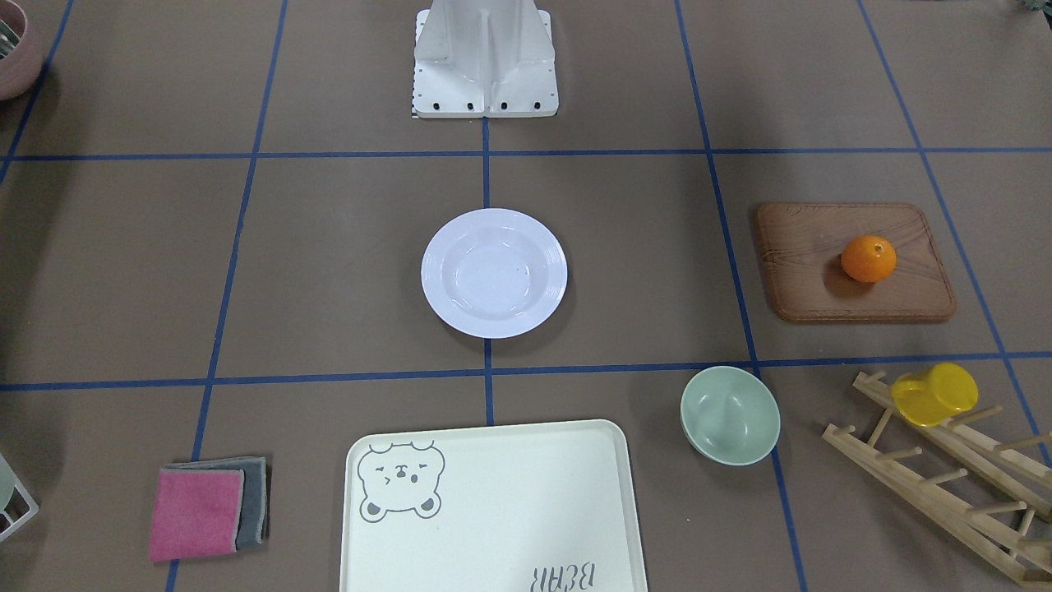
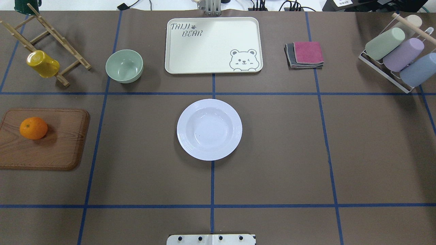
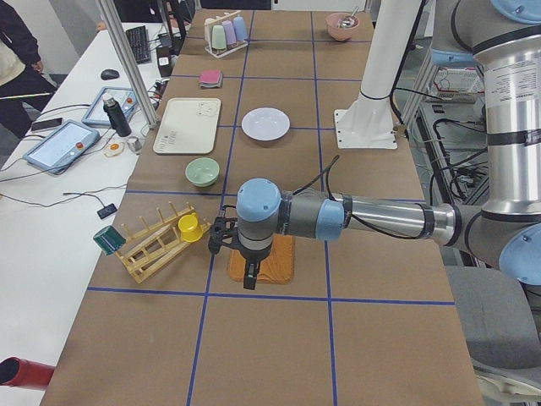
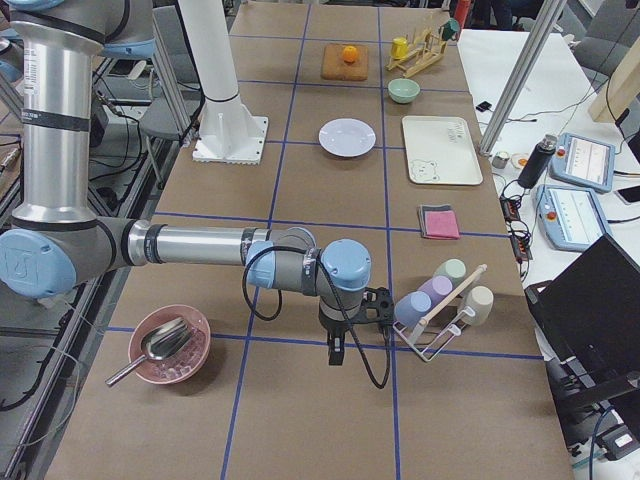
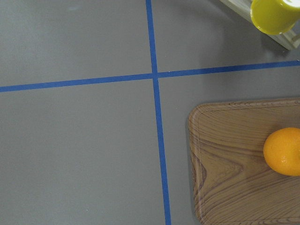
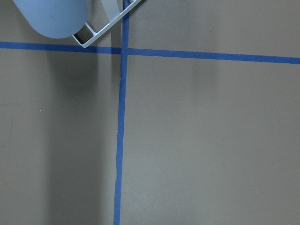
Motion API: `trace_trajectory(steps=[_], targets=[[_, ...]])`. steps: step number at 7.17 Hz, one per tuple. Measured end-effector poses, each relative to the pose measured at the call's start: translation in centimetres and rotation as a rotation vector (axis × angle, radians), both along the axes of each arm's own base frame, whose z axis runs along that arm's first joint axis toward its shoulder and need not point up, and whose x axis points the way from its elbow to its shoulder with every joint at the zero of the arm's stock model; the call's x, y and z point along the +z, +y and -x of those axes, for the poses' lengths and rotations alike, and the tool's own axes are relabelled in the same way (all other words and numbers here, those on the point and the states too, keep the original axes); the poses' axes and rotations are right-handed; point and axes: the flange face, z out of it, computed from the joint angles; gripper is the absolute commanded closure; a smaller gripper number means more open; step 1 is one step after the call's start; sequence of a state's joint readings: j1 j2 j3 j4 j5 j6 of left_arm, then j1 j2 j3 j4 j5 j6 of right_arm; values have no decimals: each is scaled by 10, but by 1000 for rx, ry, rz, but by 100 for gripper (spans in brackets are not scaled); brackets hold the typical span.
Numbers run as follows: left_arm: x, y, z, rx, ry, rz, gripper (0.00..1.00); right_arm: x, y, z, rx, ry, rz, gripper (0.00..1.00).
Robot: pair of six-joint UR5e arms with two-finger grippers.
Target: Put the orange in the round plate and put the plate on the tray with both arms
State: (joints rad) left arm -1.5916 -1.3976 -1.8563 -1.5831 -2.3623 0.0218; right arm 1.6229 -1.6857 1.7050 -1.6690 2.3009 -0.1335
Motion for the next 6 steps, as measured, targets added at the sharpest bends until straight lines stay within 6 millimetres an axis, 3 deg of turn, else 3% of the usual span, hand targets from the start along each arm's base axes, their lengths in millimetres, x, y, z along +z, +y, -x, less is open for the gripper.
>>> trace_trajectory(steps=[4,6], targets=[[-17,8,0,-2,0,-28,1,-3,-1,0,-4,2,-10,0],[-40,-1,0,-3,3,-86,1,-28,-13,0,-7,5,-104,0]])
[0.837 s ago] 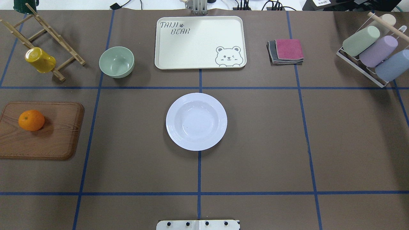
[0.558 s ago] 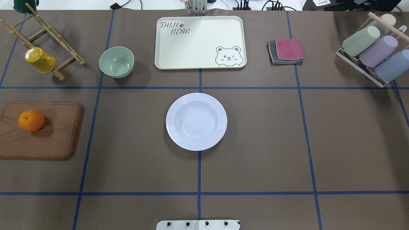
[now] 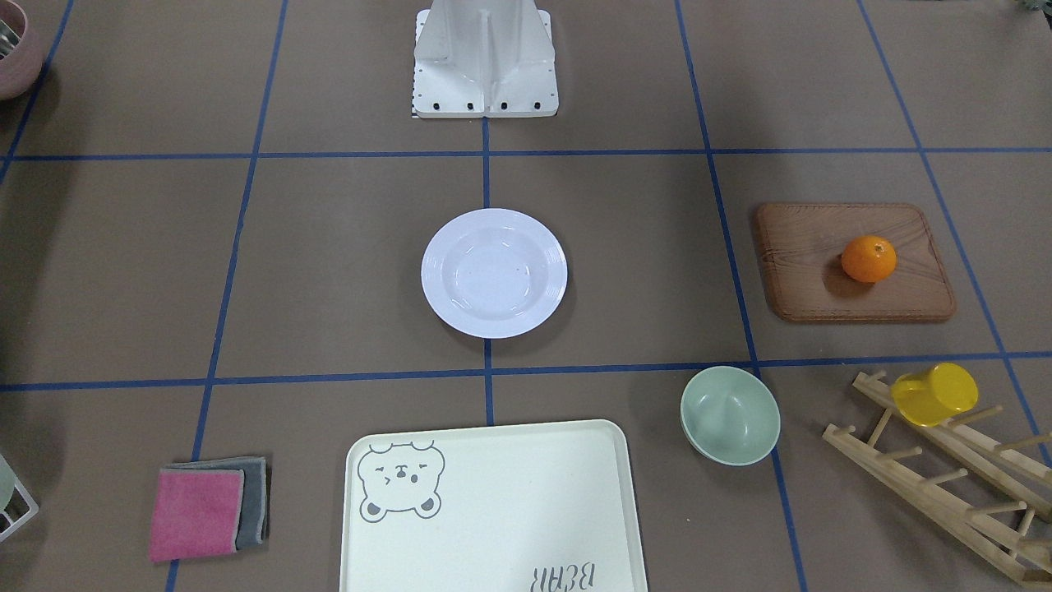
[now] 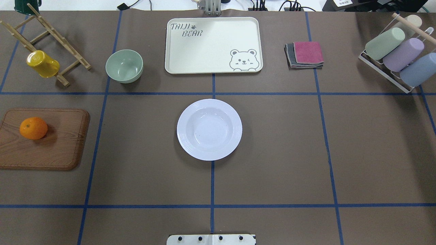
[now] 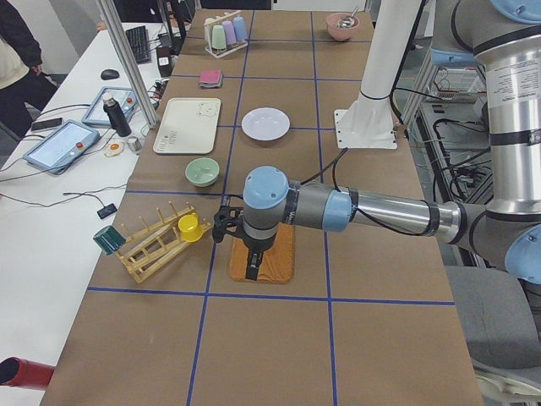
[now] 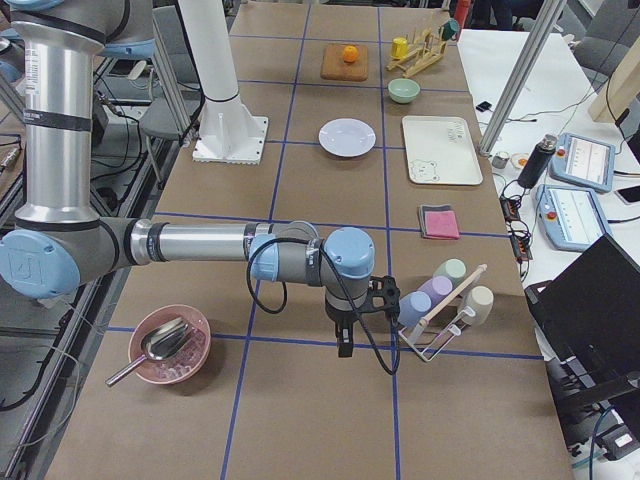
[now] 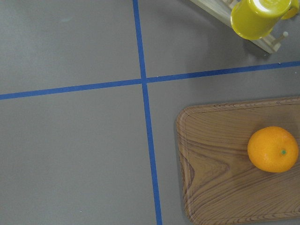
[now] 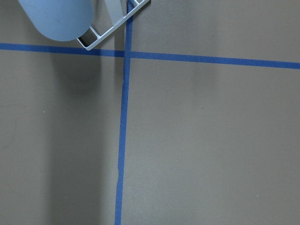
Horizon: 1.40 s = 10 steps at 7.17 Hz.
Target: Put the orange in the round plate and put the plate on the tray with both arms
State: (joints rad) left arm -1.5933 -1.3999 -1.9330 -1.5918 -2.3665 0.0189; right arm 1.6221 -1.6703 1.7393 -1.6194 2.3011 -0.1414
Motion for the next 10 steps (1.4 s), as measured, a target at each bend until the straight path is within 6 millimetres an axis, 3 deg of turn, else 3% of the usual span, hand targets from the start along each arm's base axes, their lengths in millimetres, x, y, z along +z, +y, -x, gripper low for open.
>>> trace_trajectory(steps=[1,3,5,8,10], targets=[[-19,-13,0,0,2,-55,1,-16,-5,1,0,-2,-85,0],[-41,-17,-3,15,37,-127,2,-37,-11,6,-4,-38,-214,0],[-52,-22,-28,40,65,-140,1,-50,-17,20,-27,-89,-254,0],[-55,-26,-115,27,78,-70,2,-65,-16,42,10,-108,-198,0],[-31,-25,-180,-8,80,-49,2,-68,-14,50,19,-102,-192,0]])
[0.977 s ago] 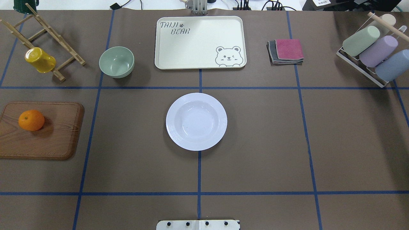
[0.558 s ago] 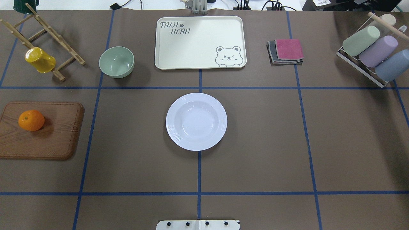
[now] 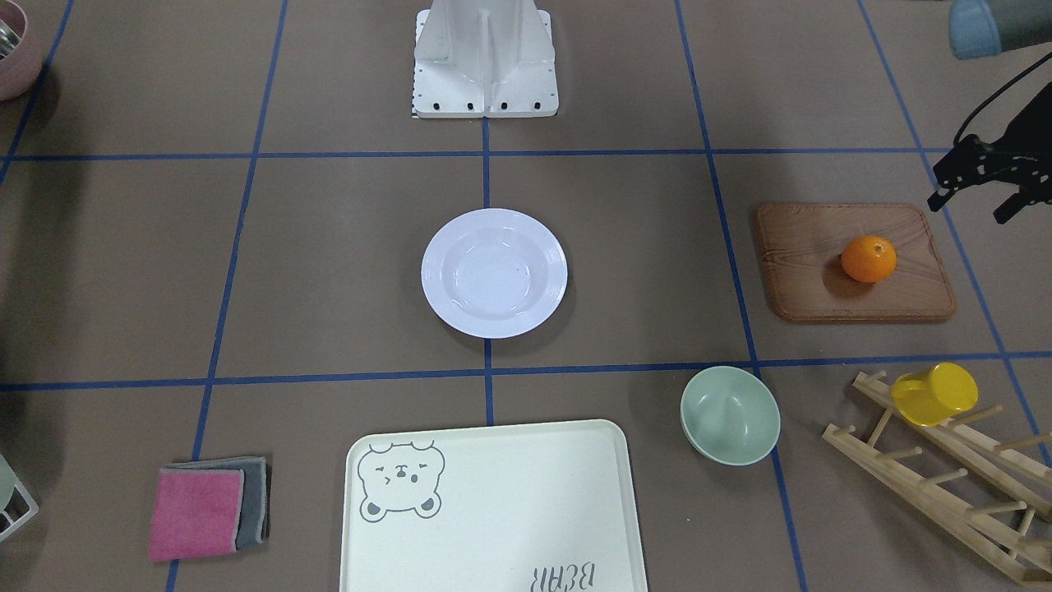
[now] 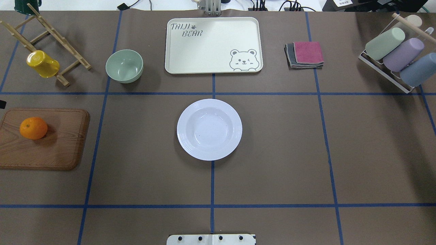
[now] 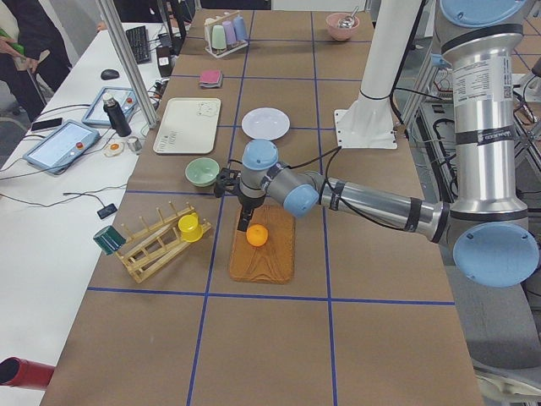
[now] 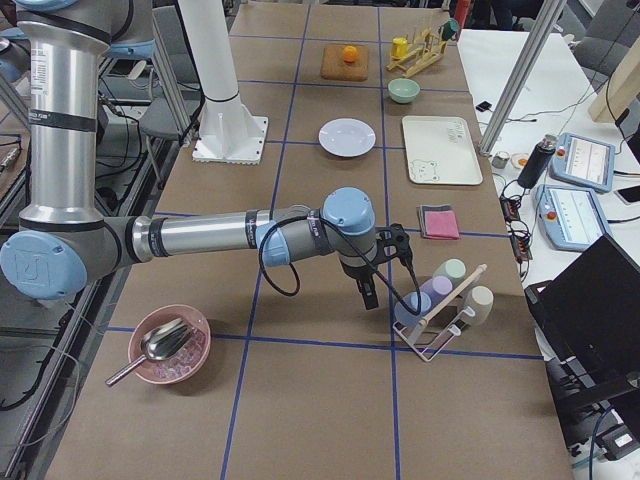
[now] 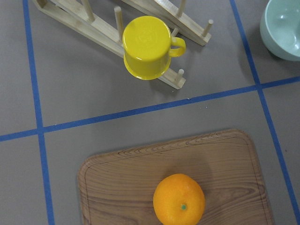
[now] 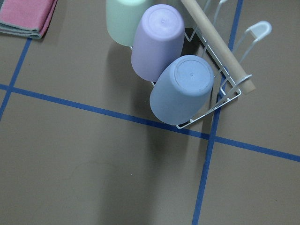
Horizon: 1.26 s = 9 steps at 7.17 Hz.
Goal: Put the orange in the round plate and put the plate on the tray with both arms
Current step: 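Lower the left gripper onto the orange on the wooden board and grasp it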
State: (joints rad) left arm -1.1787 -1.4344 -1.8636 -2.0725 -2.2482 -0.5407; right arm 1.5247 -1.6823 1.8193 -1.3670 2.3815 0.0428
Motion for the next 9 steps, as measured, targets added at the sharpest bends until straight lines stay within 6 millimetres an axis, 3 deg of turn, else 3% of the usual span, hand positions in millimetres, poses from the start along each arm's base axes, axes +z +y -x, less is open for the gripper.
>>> trace_trajectory(steps=[3,7,8,9], targets=[[39,5,-61,2,-33,1,2,8,9,0,4,15,-10,0],[63,-1,-107,20,-93,6,3,17,16,-2,8,25,-12,0],[73,-3,-115,28,-93,1,6,18,16,-2,10,30,-12,0],[83,-3,-120,35,-85,-9,24,18,16,-2,11,35,-12,0]])
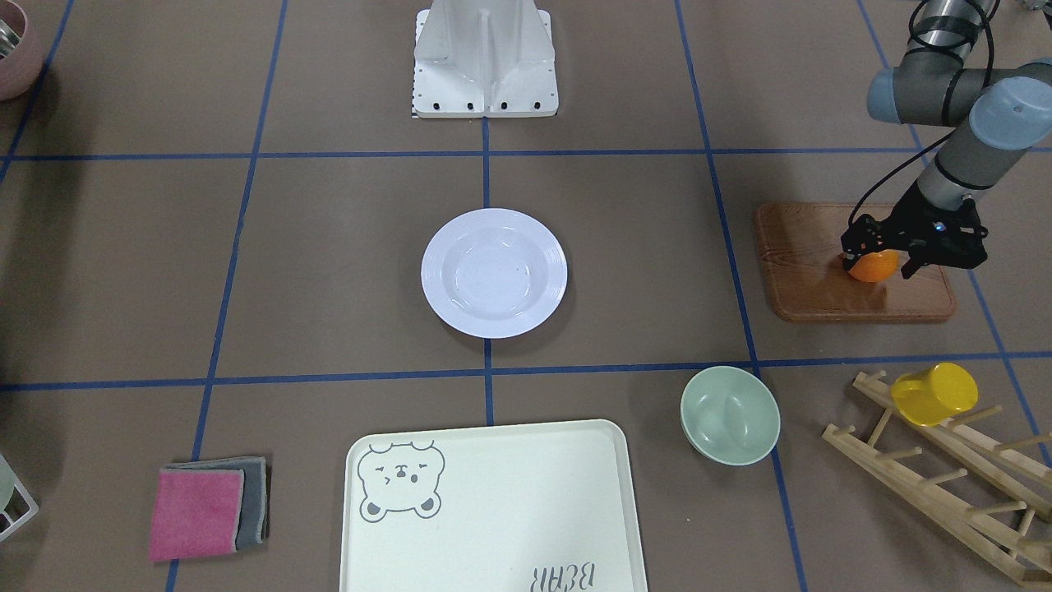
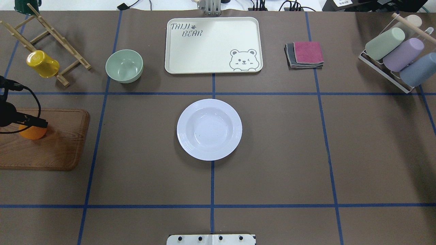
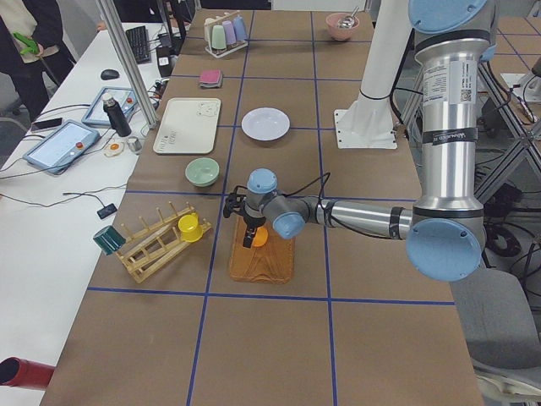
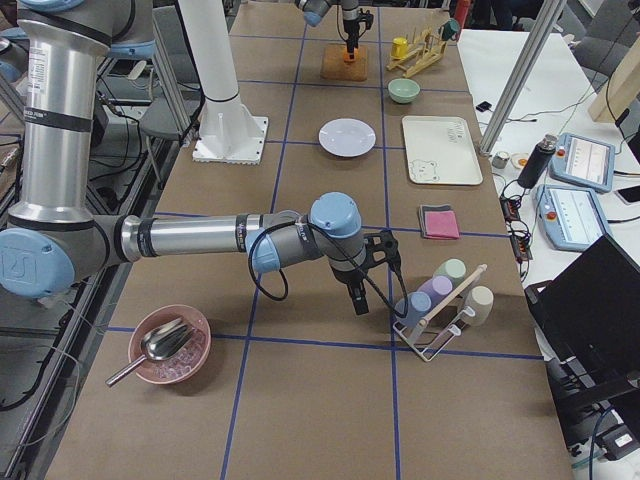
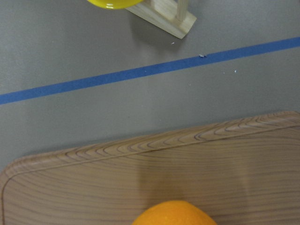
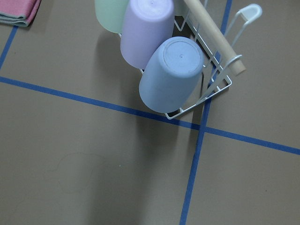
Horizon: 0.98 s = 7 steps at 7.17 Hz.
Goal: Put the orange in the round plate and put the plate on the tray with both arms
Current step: 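Lower the left gripper onto the orange on the wooden board and grasp it, then carry the orange with the left gripper over the white plate and lower it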
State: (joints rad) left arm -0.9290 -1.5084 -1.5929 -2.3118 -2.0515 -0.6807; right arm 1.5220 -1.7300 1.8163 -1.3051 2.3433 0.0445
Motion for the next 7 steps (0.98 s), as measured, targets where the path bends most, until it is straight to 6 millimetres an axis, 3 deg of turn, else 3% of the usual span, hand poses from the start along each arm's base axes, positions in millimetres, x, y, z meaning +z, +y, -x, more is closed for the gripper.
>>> trace_trajectory(steps=[1,2,3,5,7], targets=[[6,2,-2,4,9,-10,47,0,0,0,1,3,-1,0],[9,3,-2,6,14,-14,83,0,0,0,1,4,-1,0],[10,5,-1,8,17,-15,100,0,0,0,2,5,-2,0],[-8,7,2,15,47,-29,100,-1,-1,0,2,4,-3,0],[-56,-1,2,14,89,-17,100,0,1,0,3,4,1,0]])
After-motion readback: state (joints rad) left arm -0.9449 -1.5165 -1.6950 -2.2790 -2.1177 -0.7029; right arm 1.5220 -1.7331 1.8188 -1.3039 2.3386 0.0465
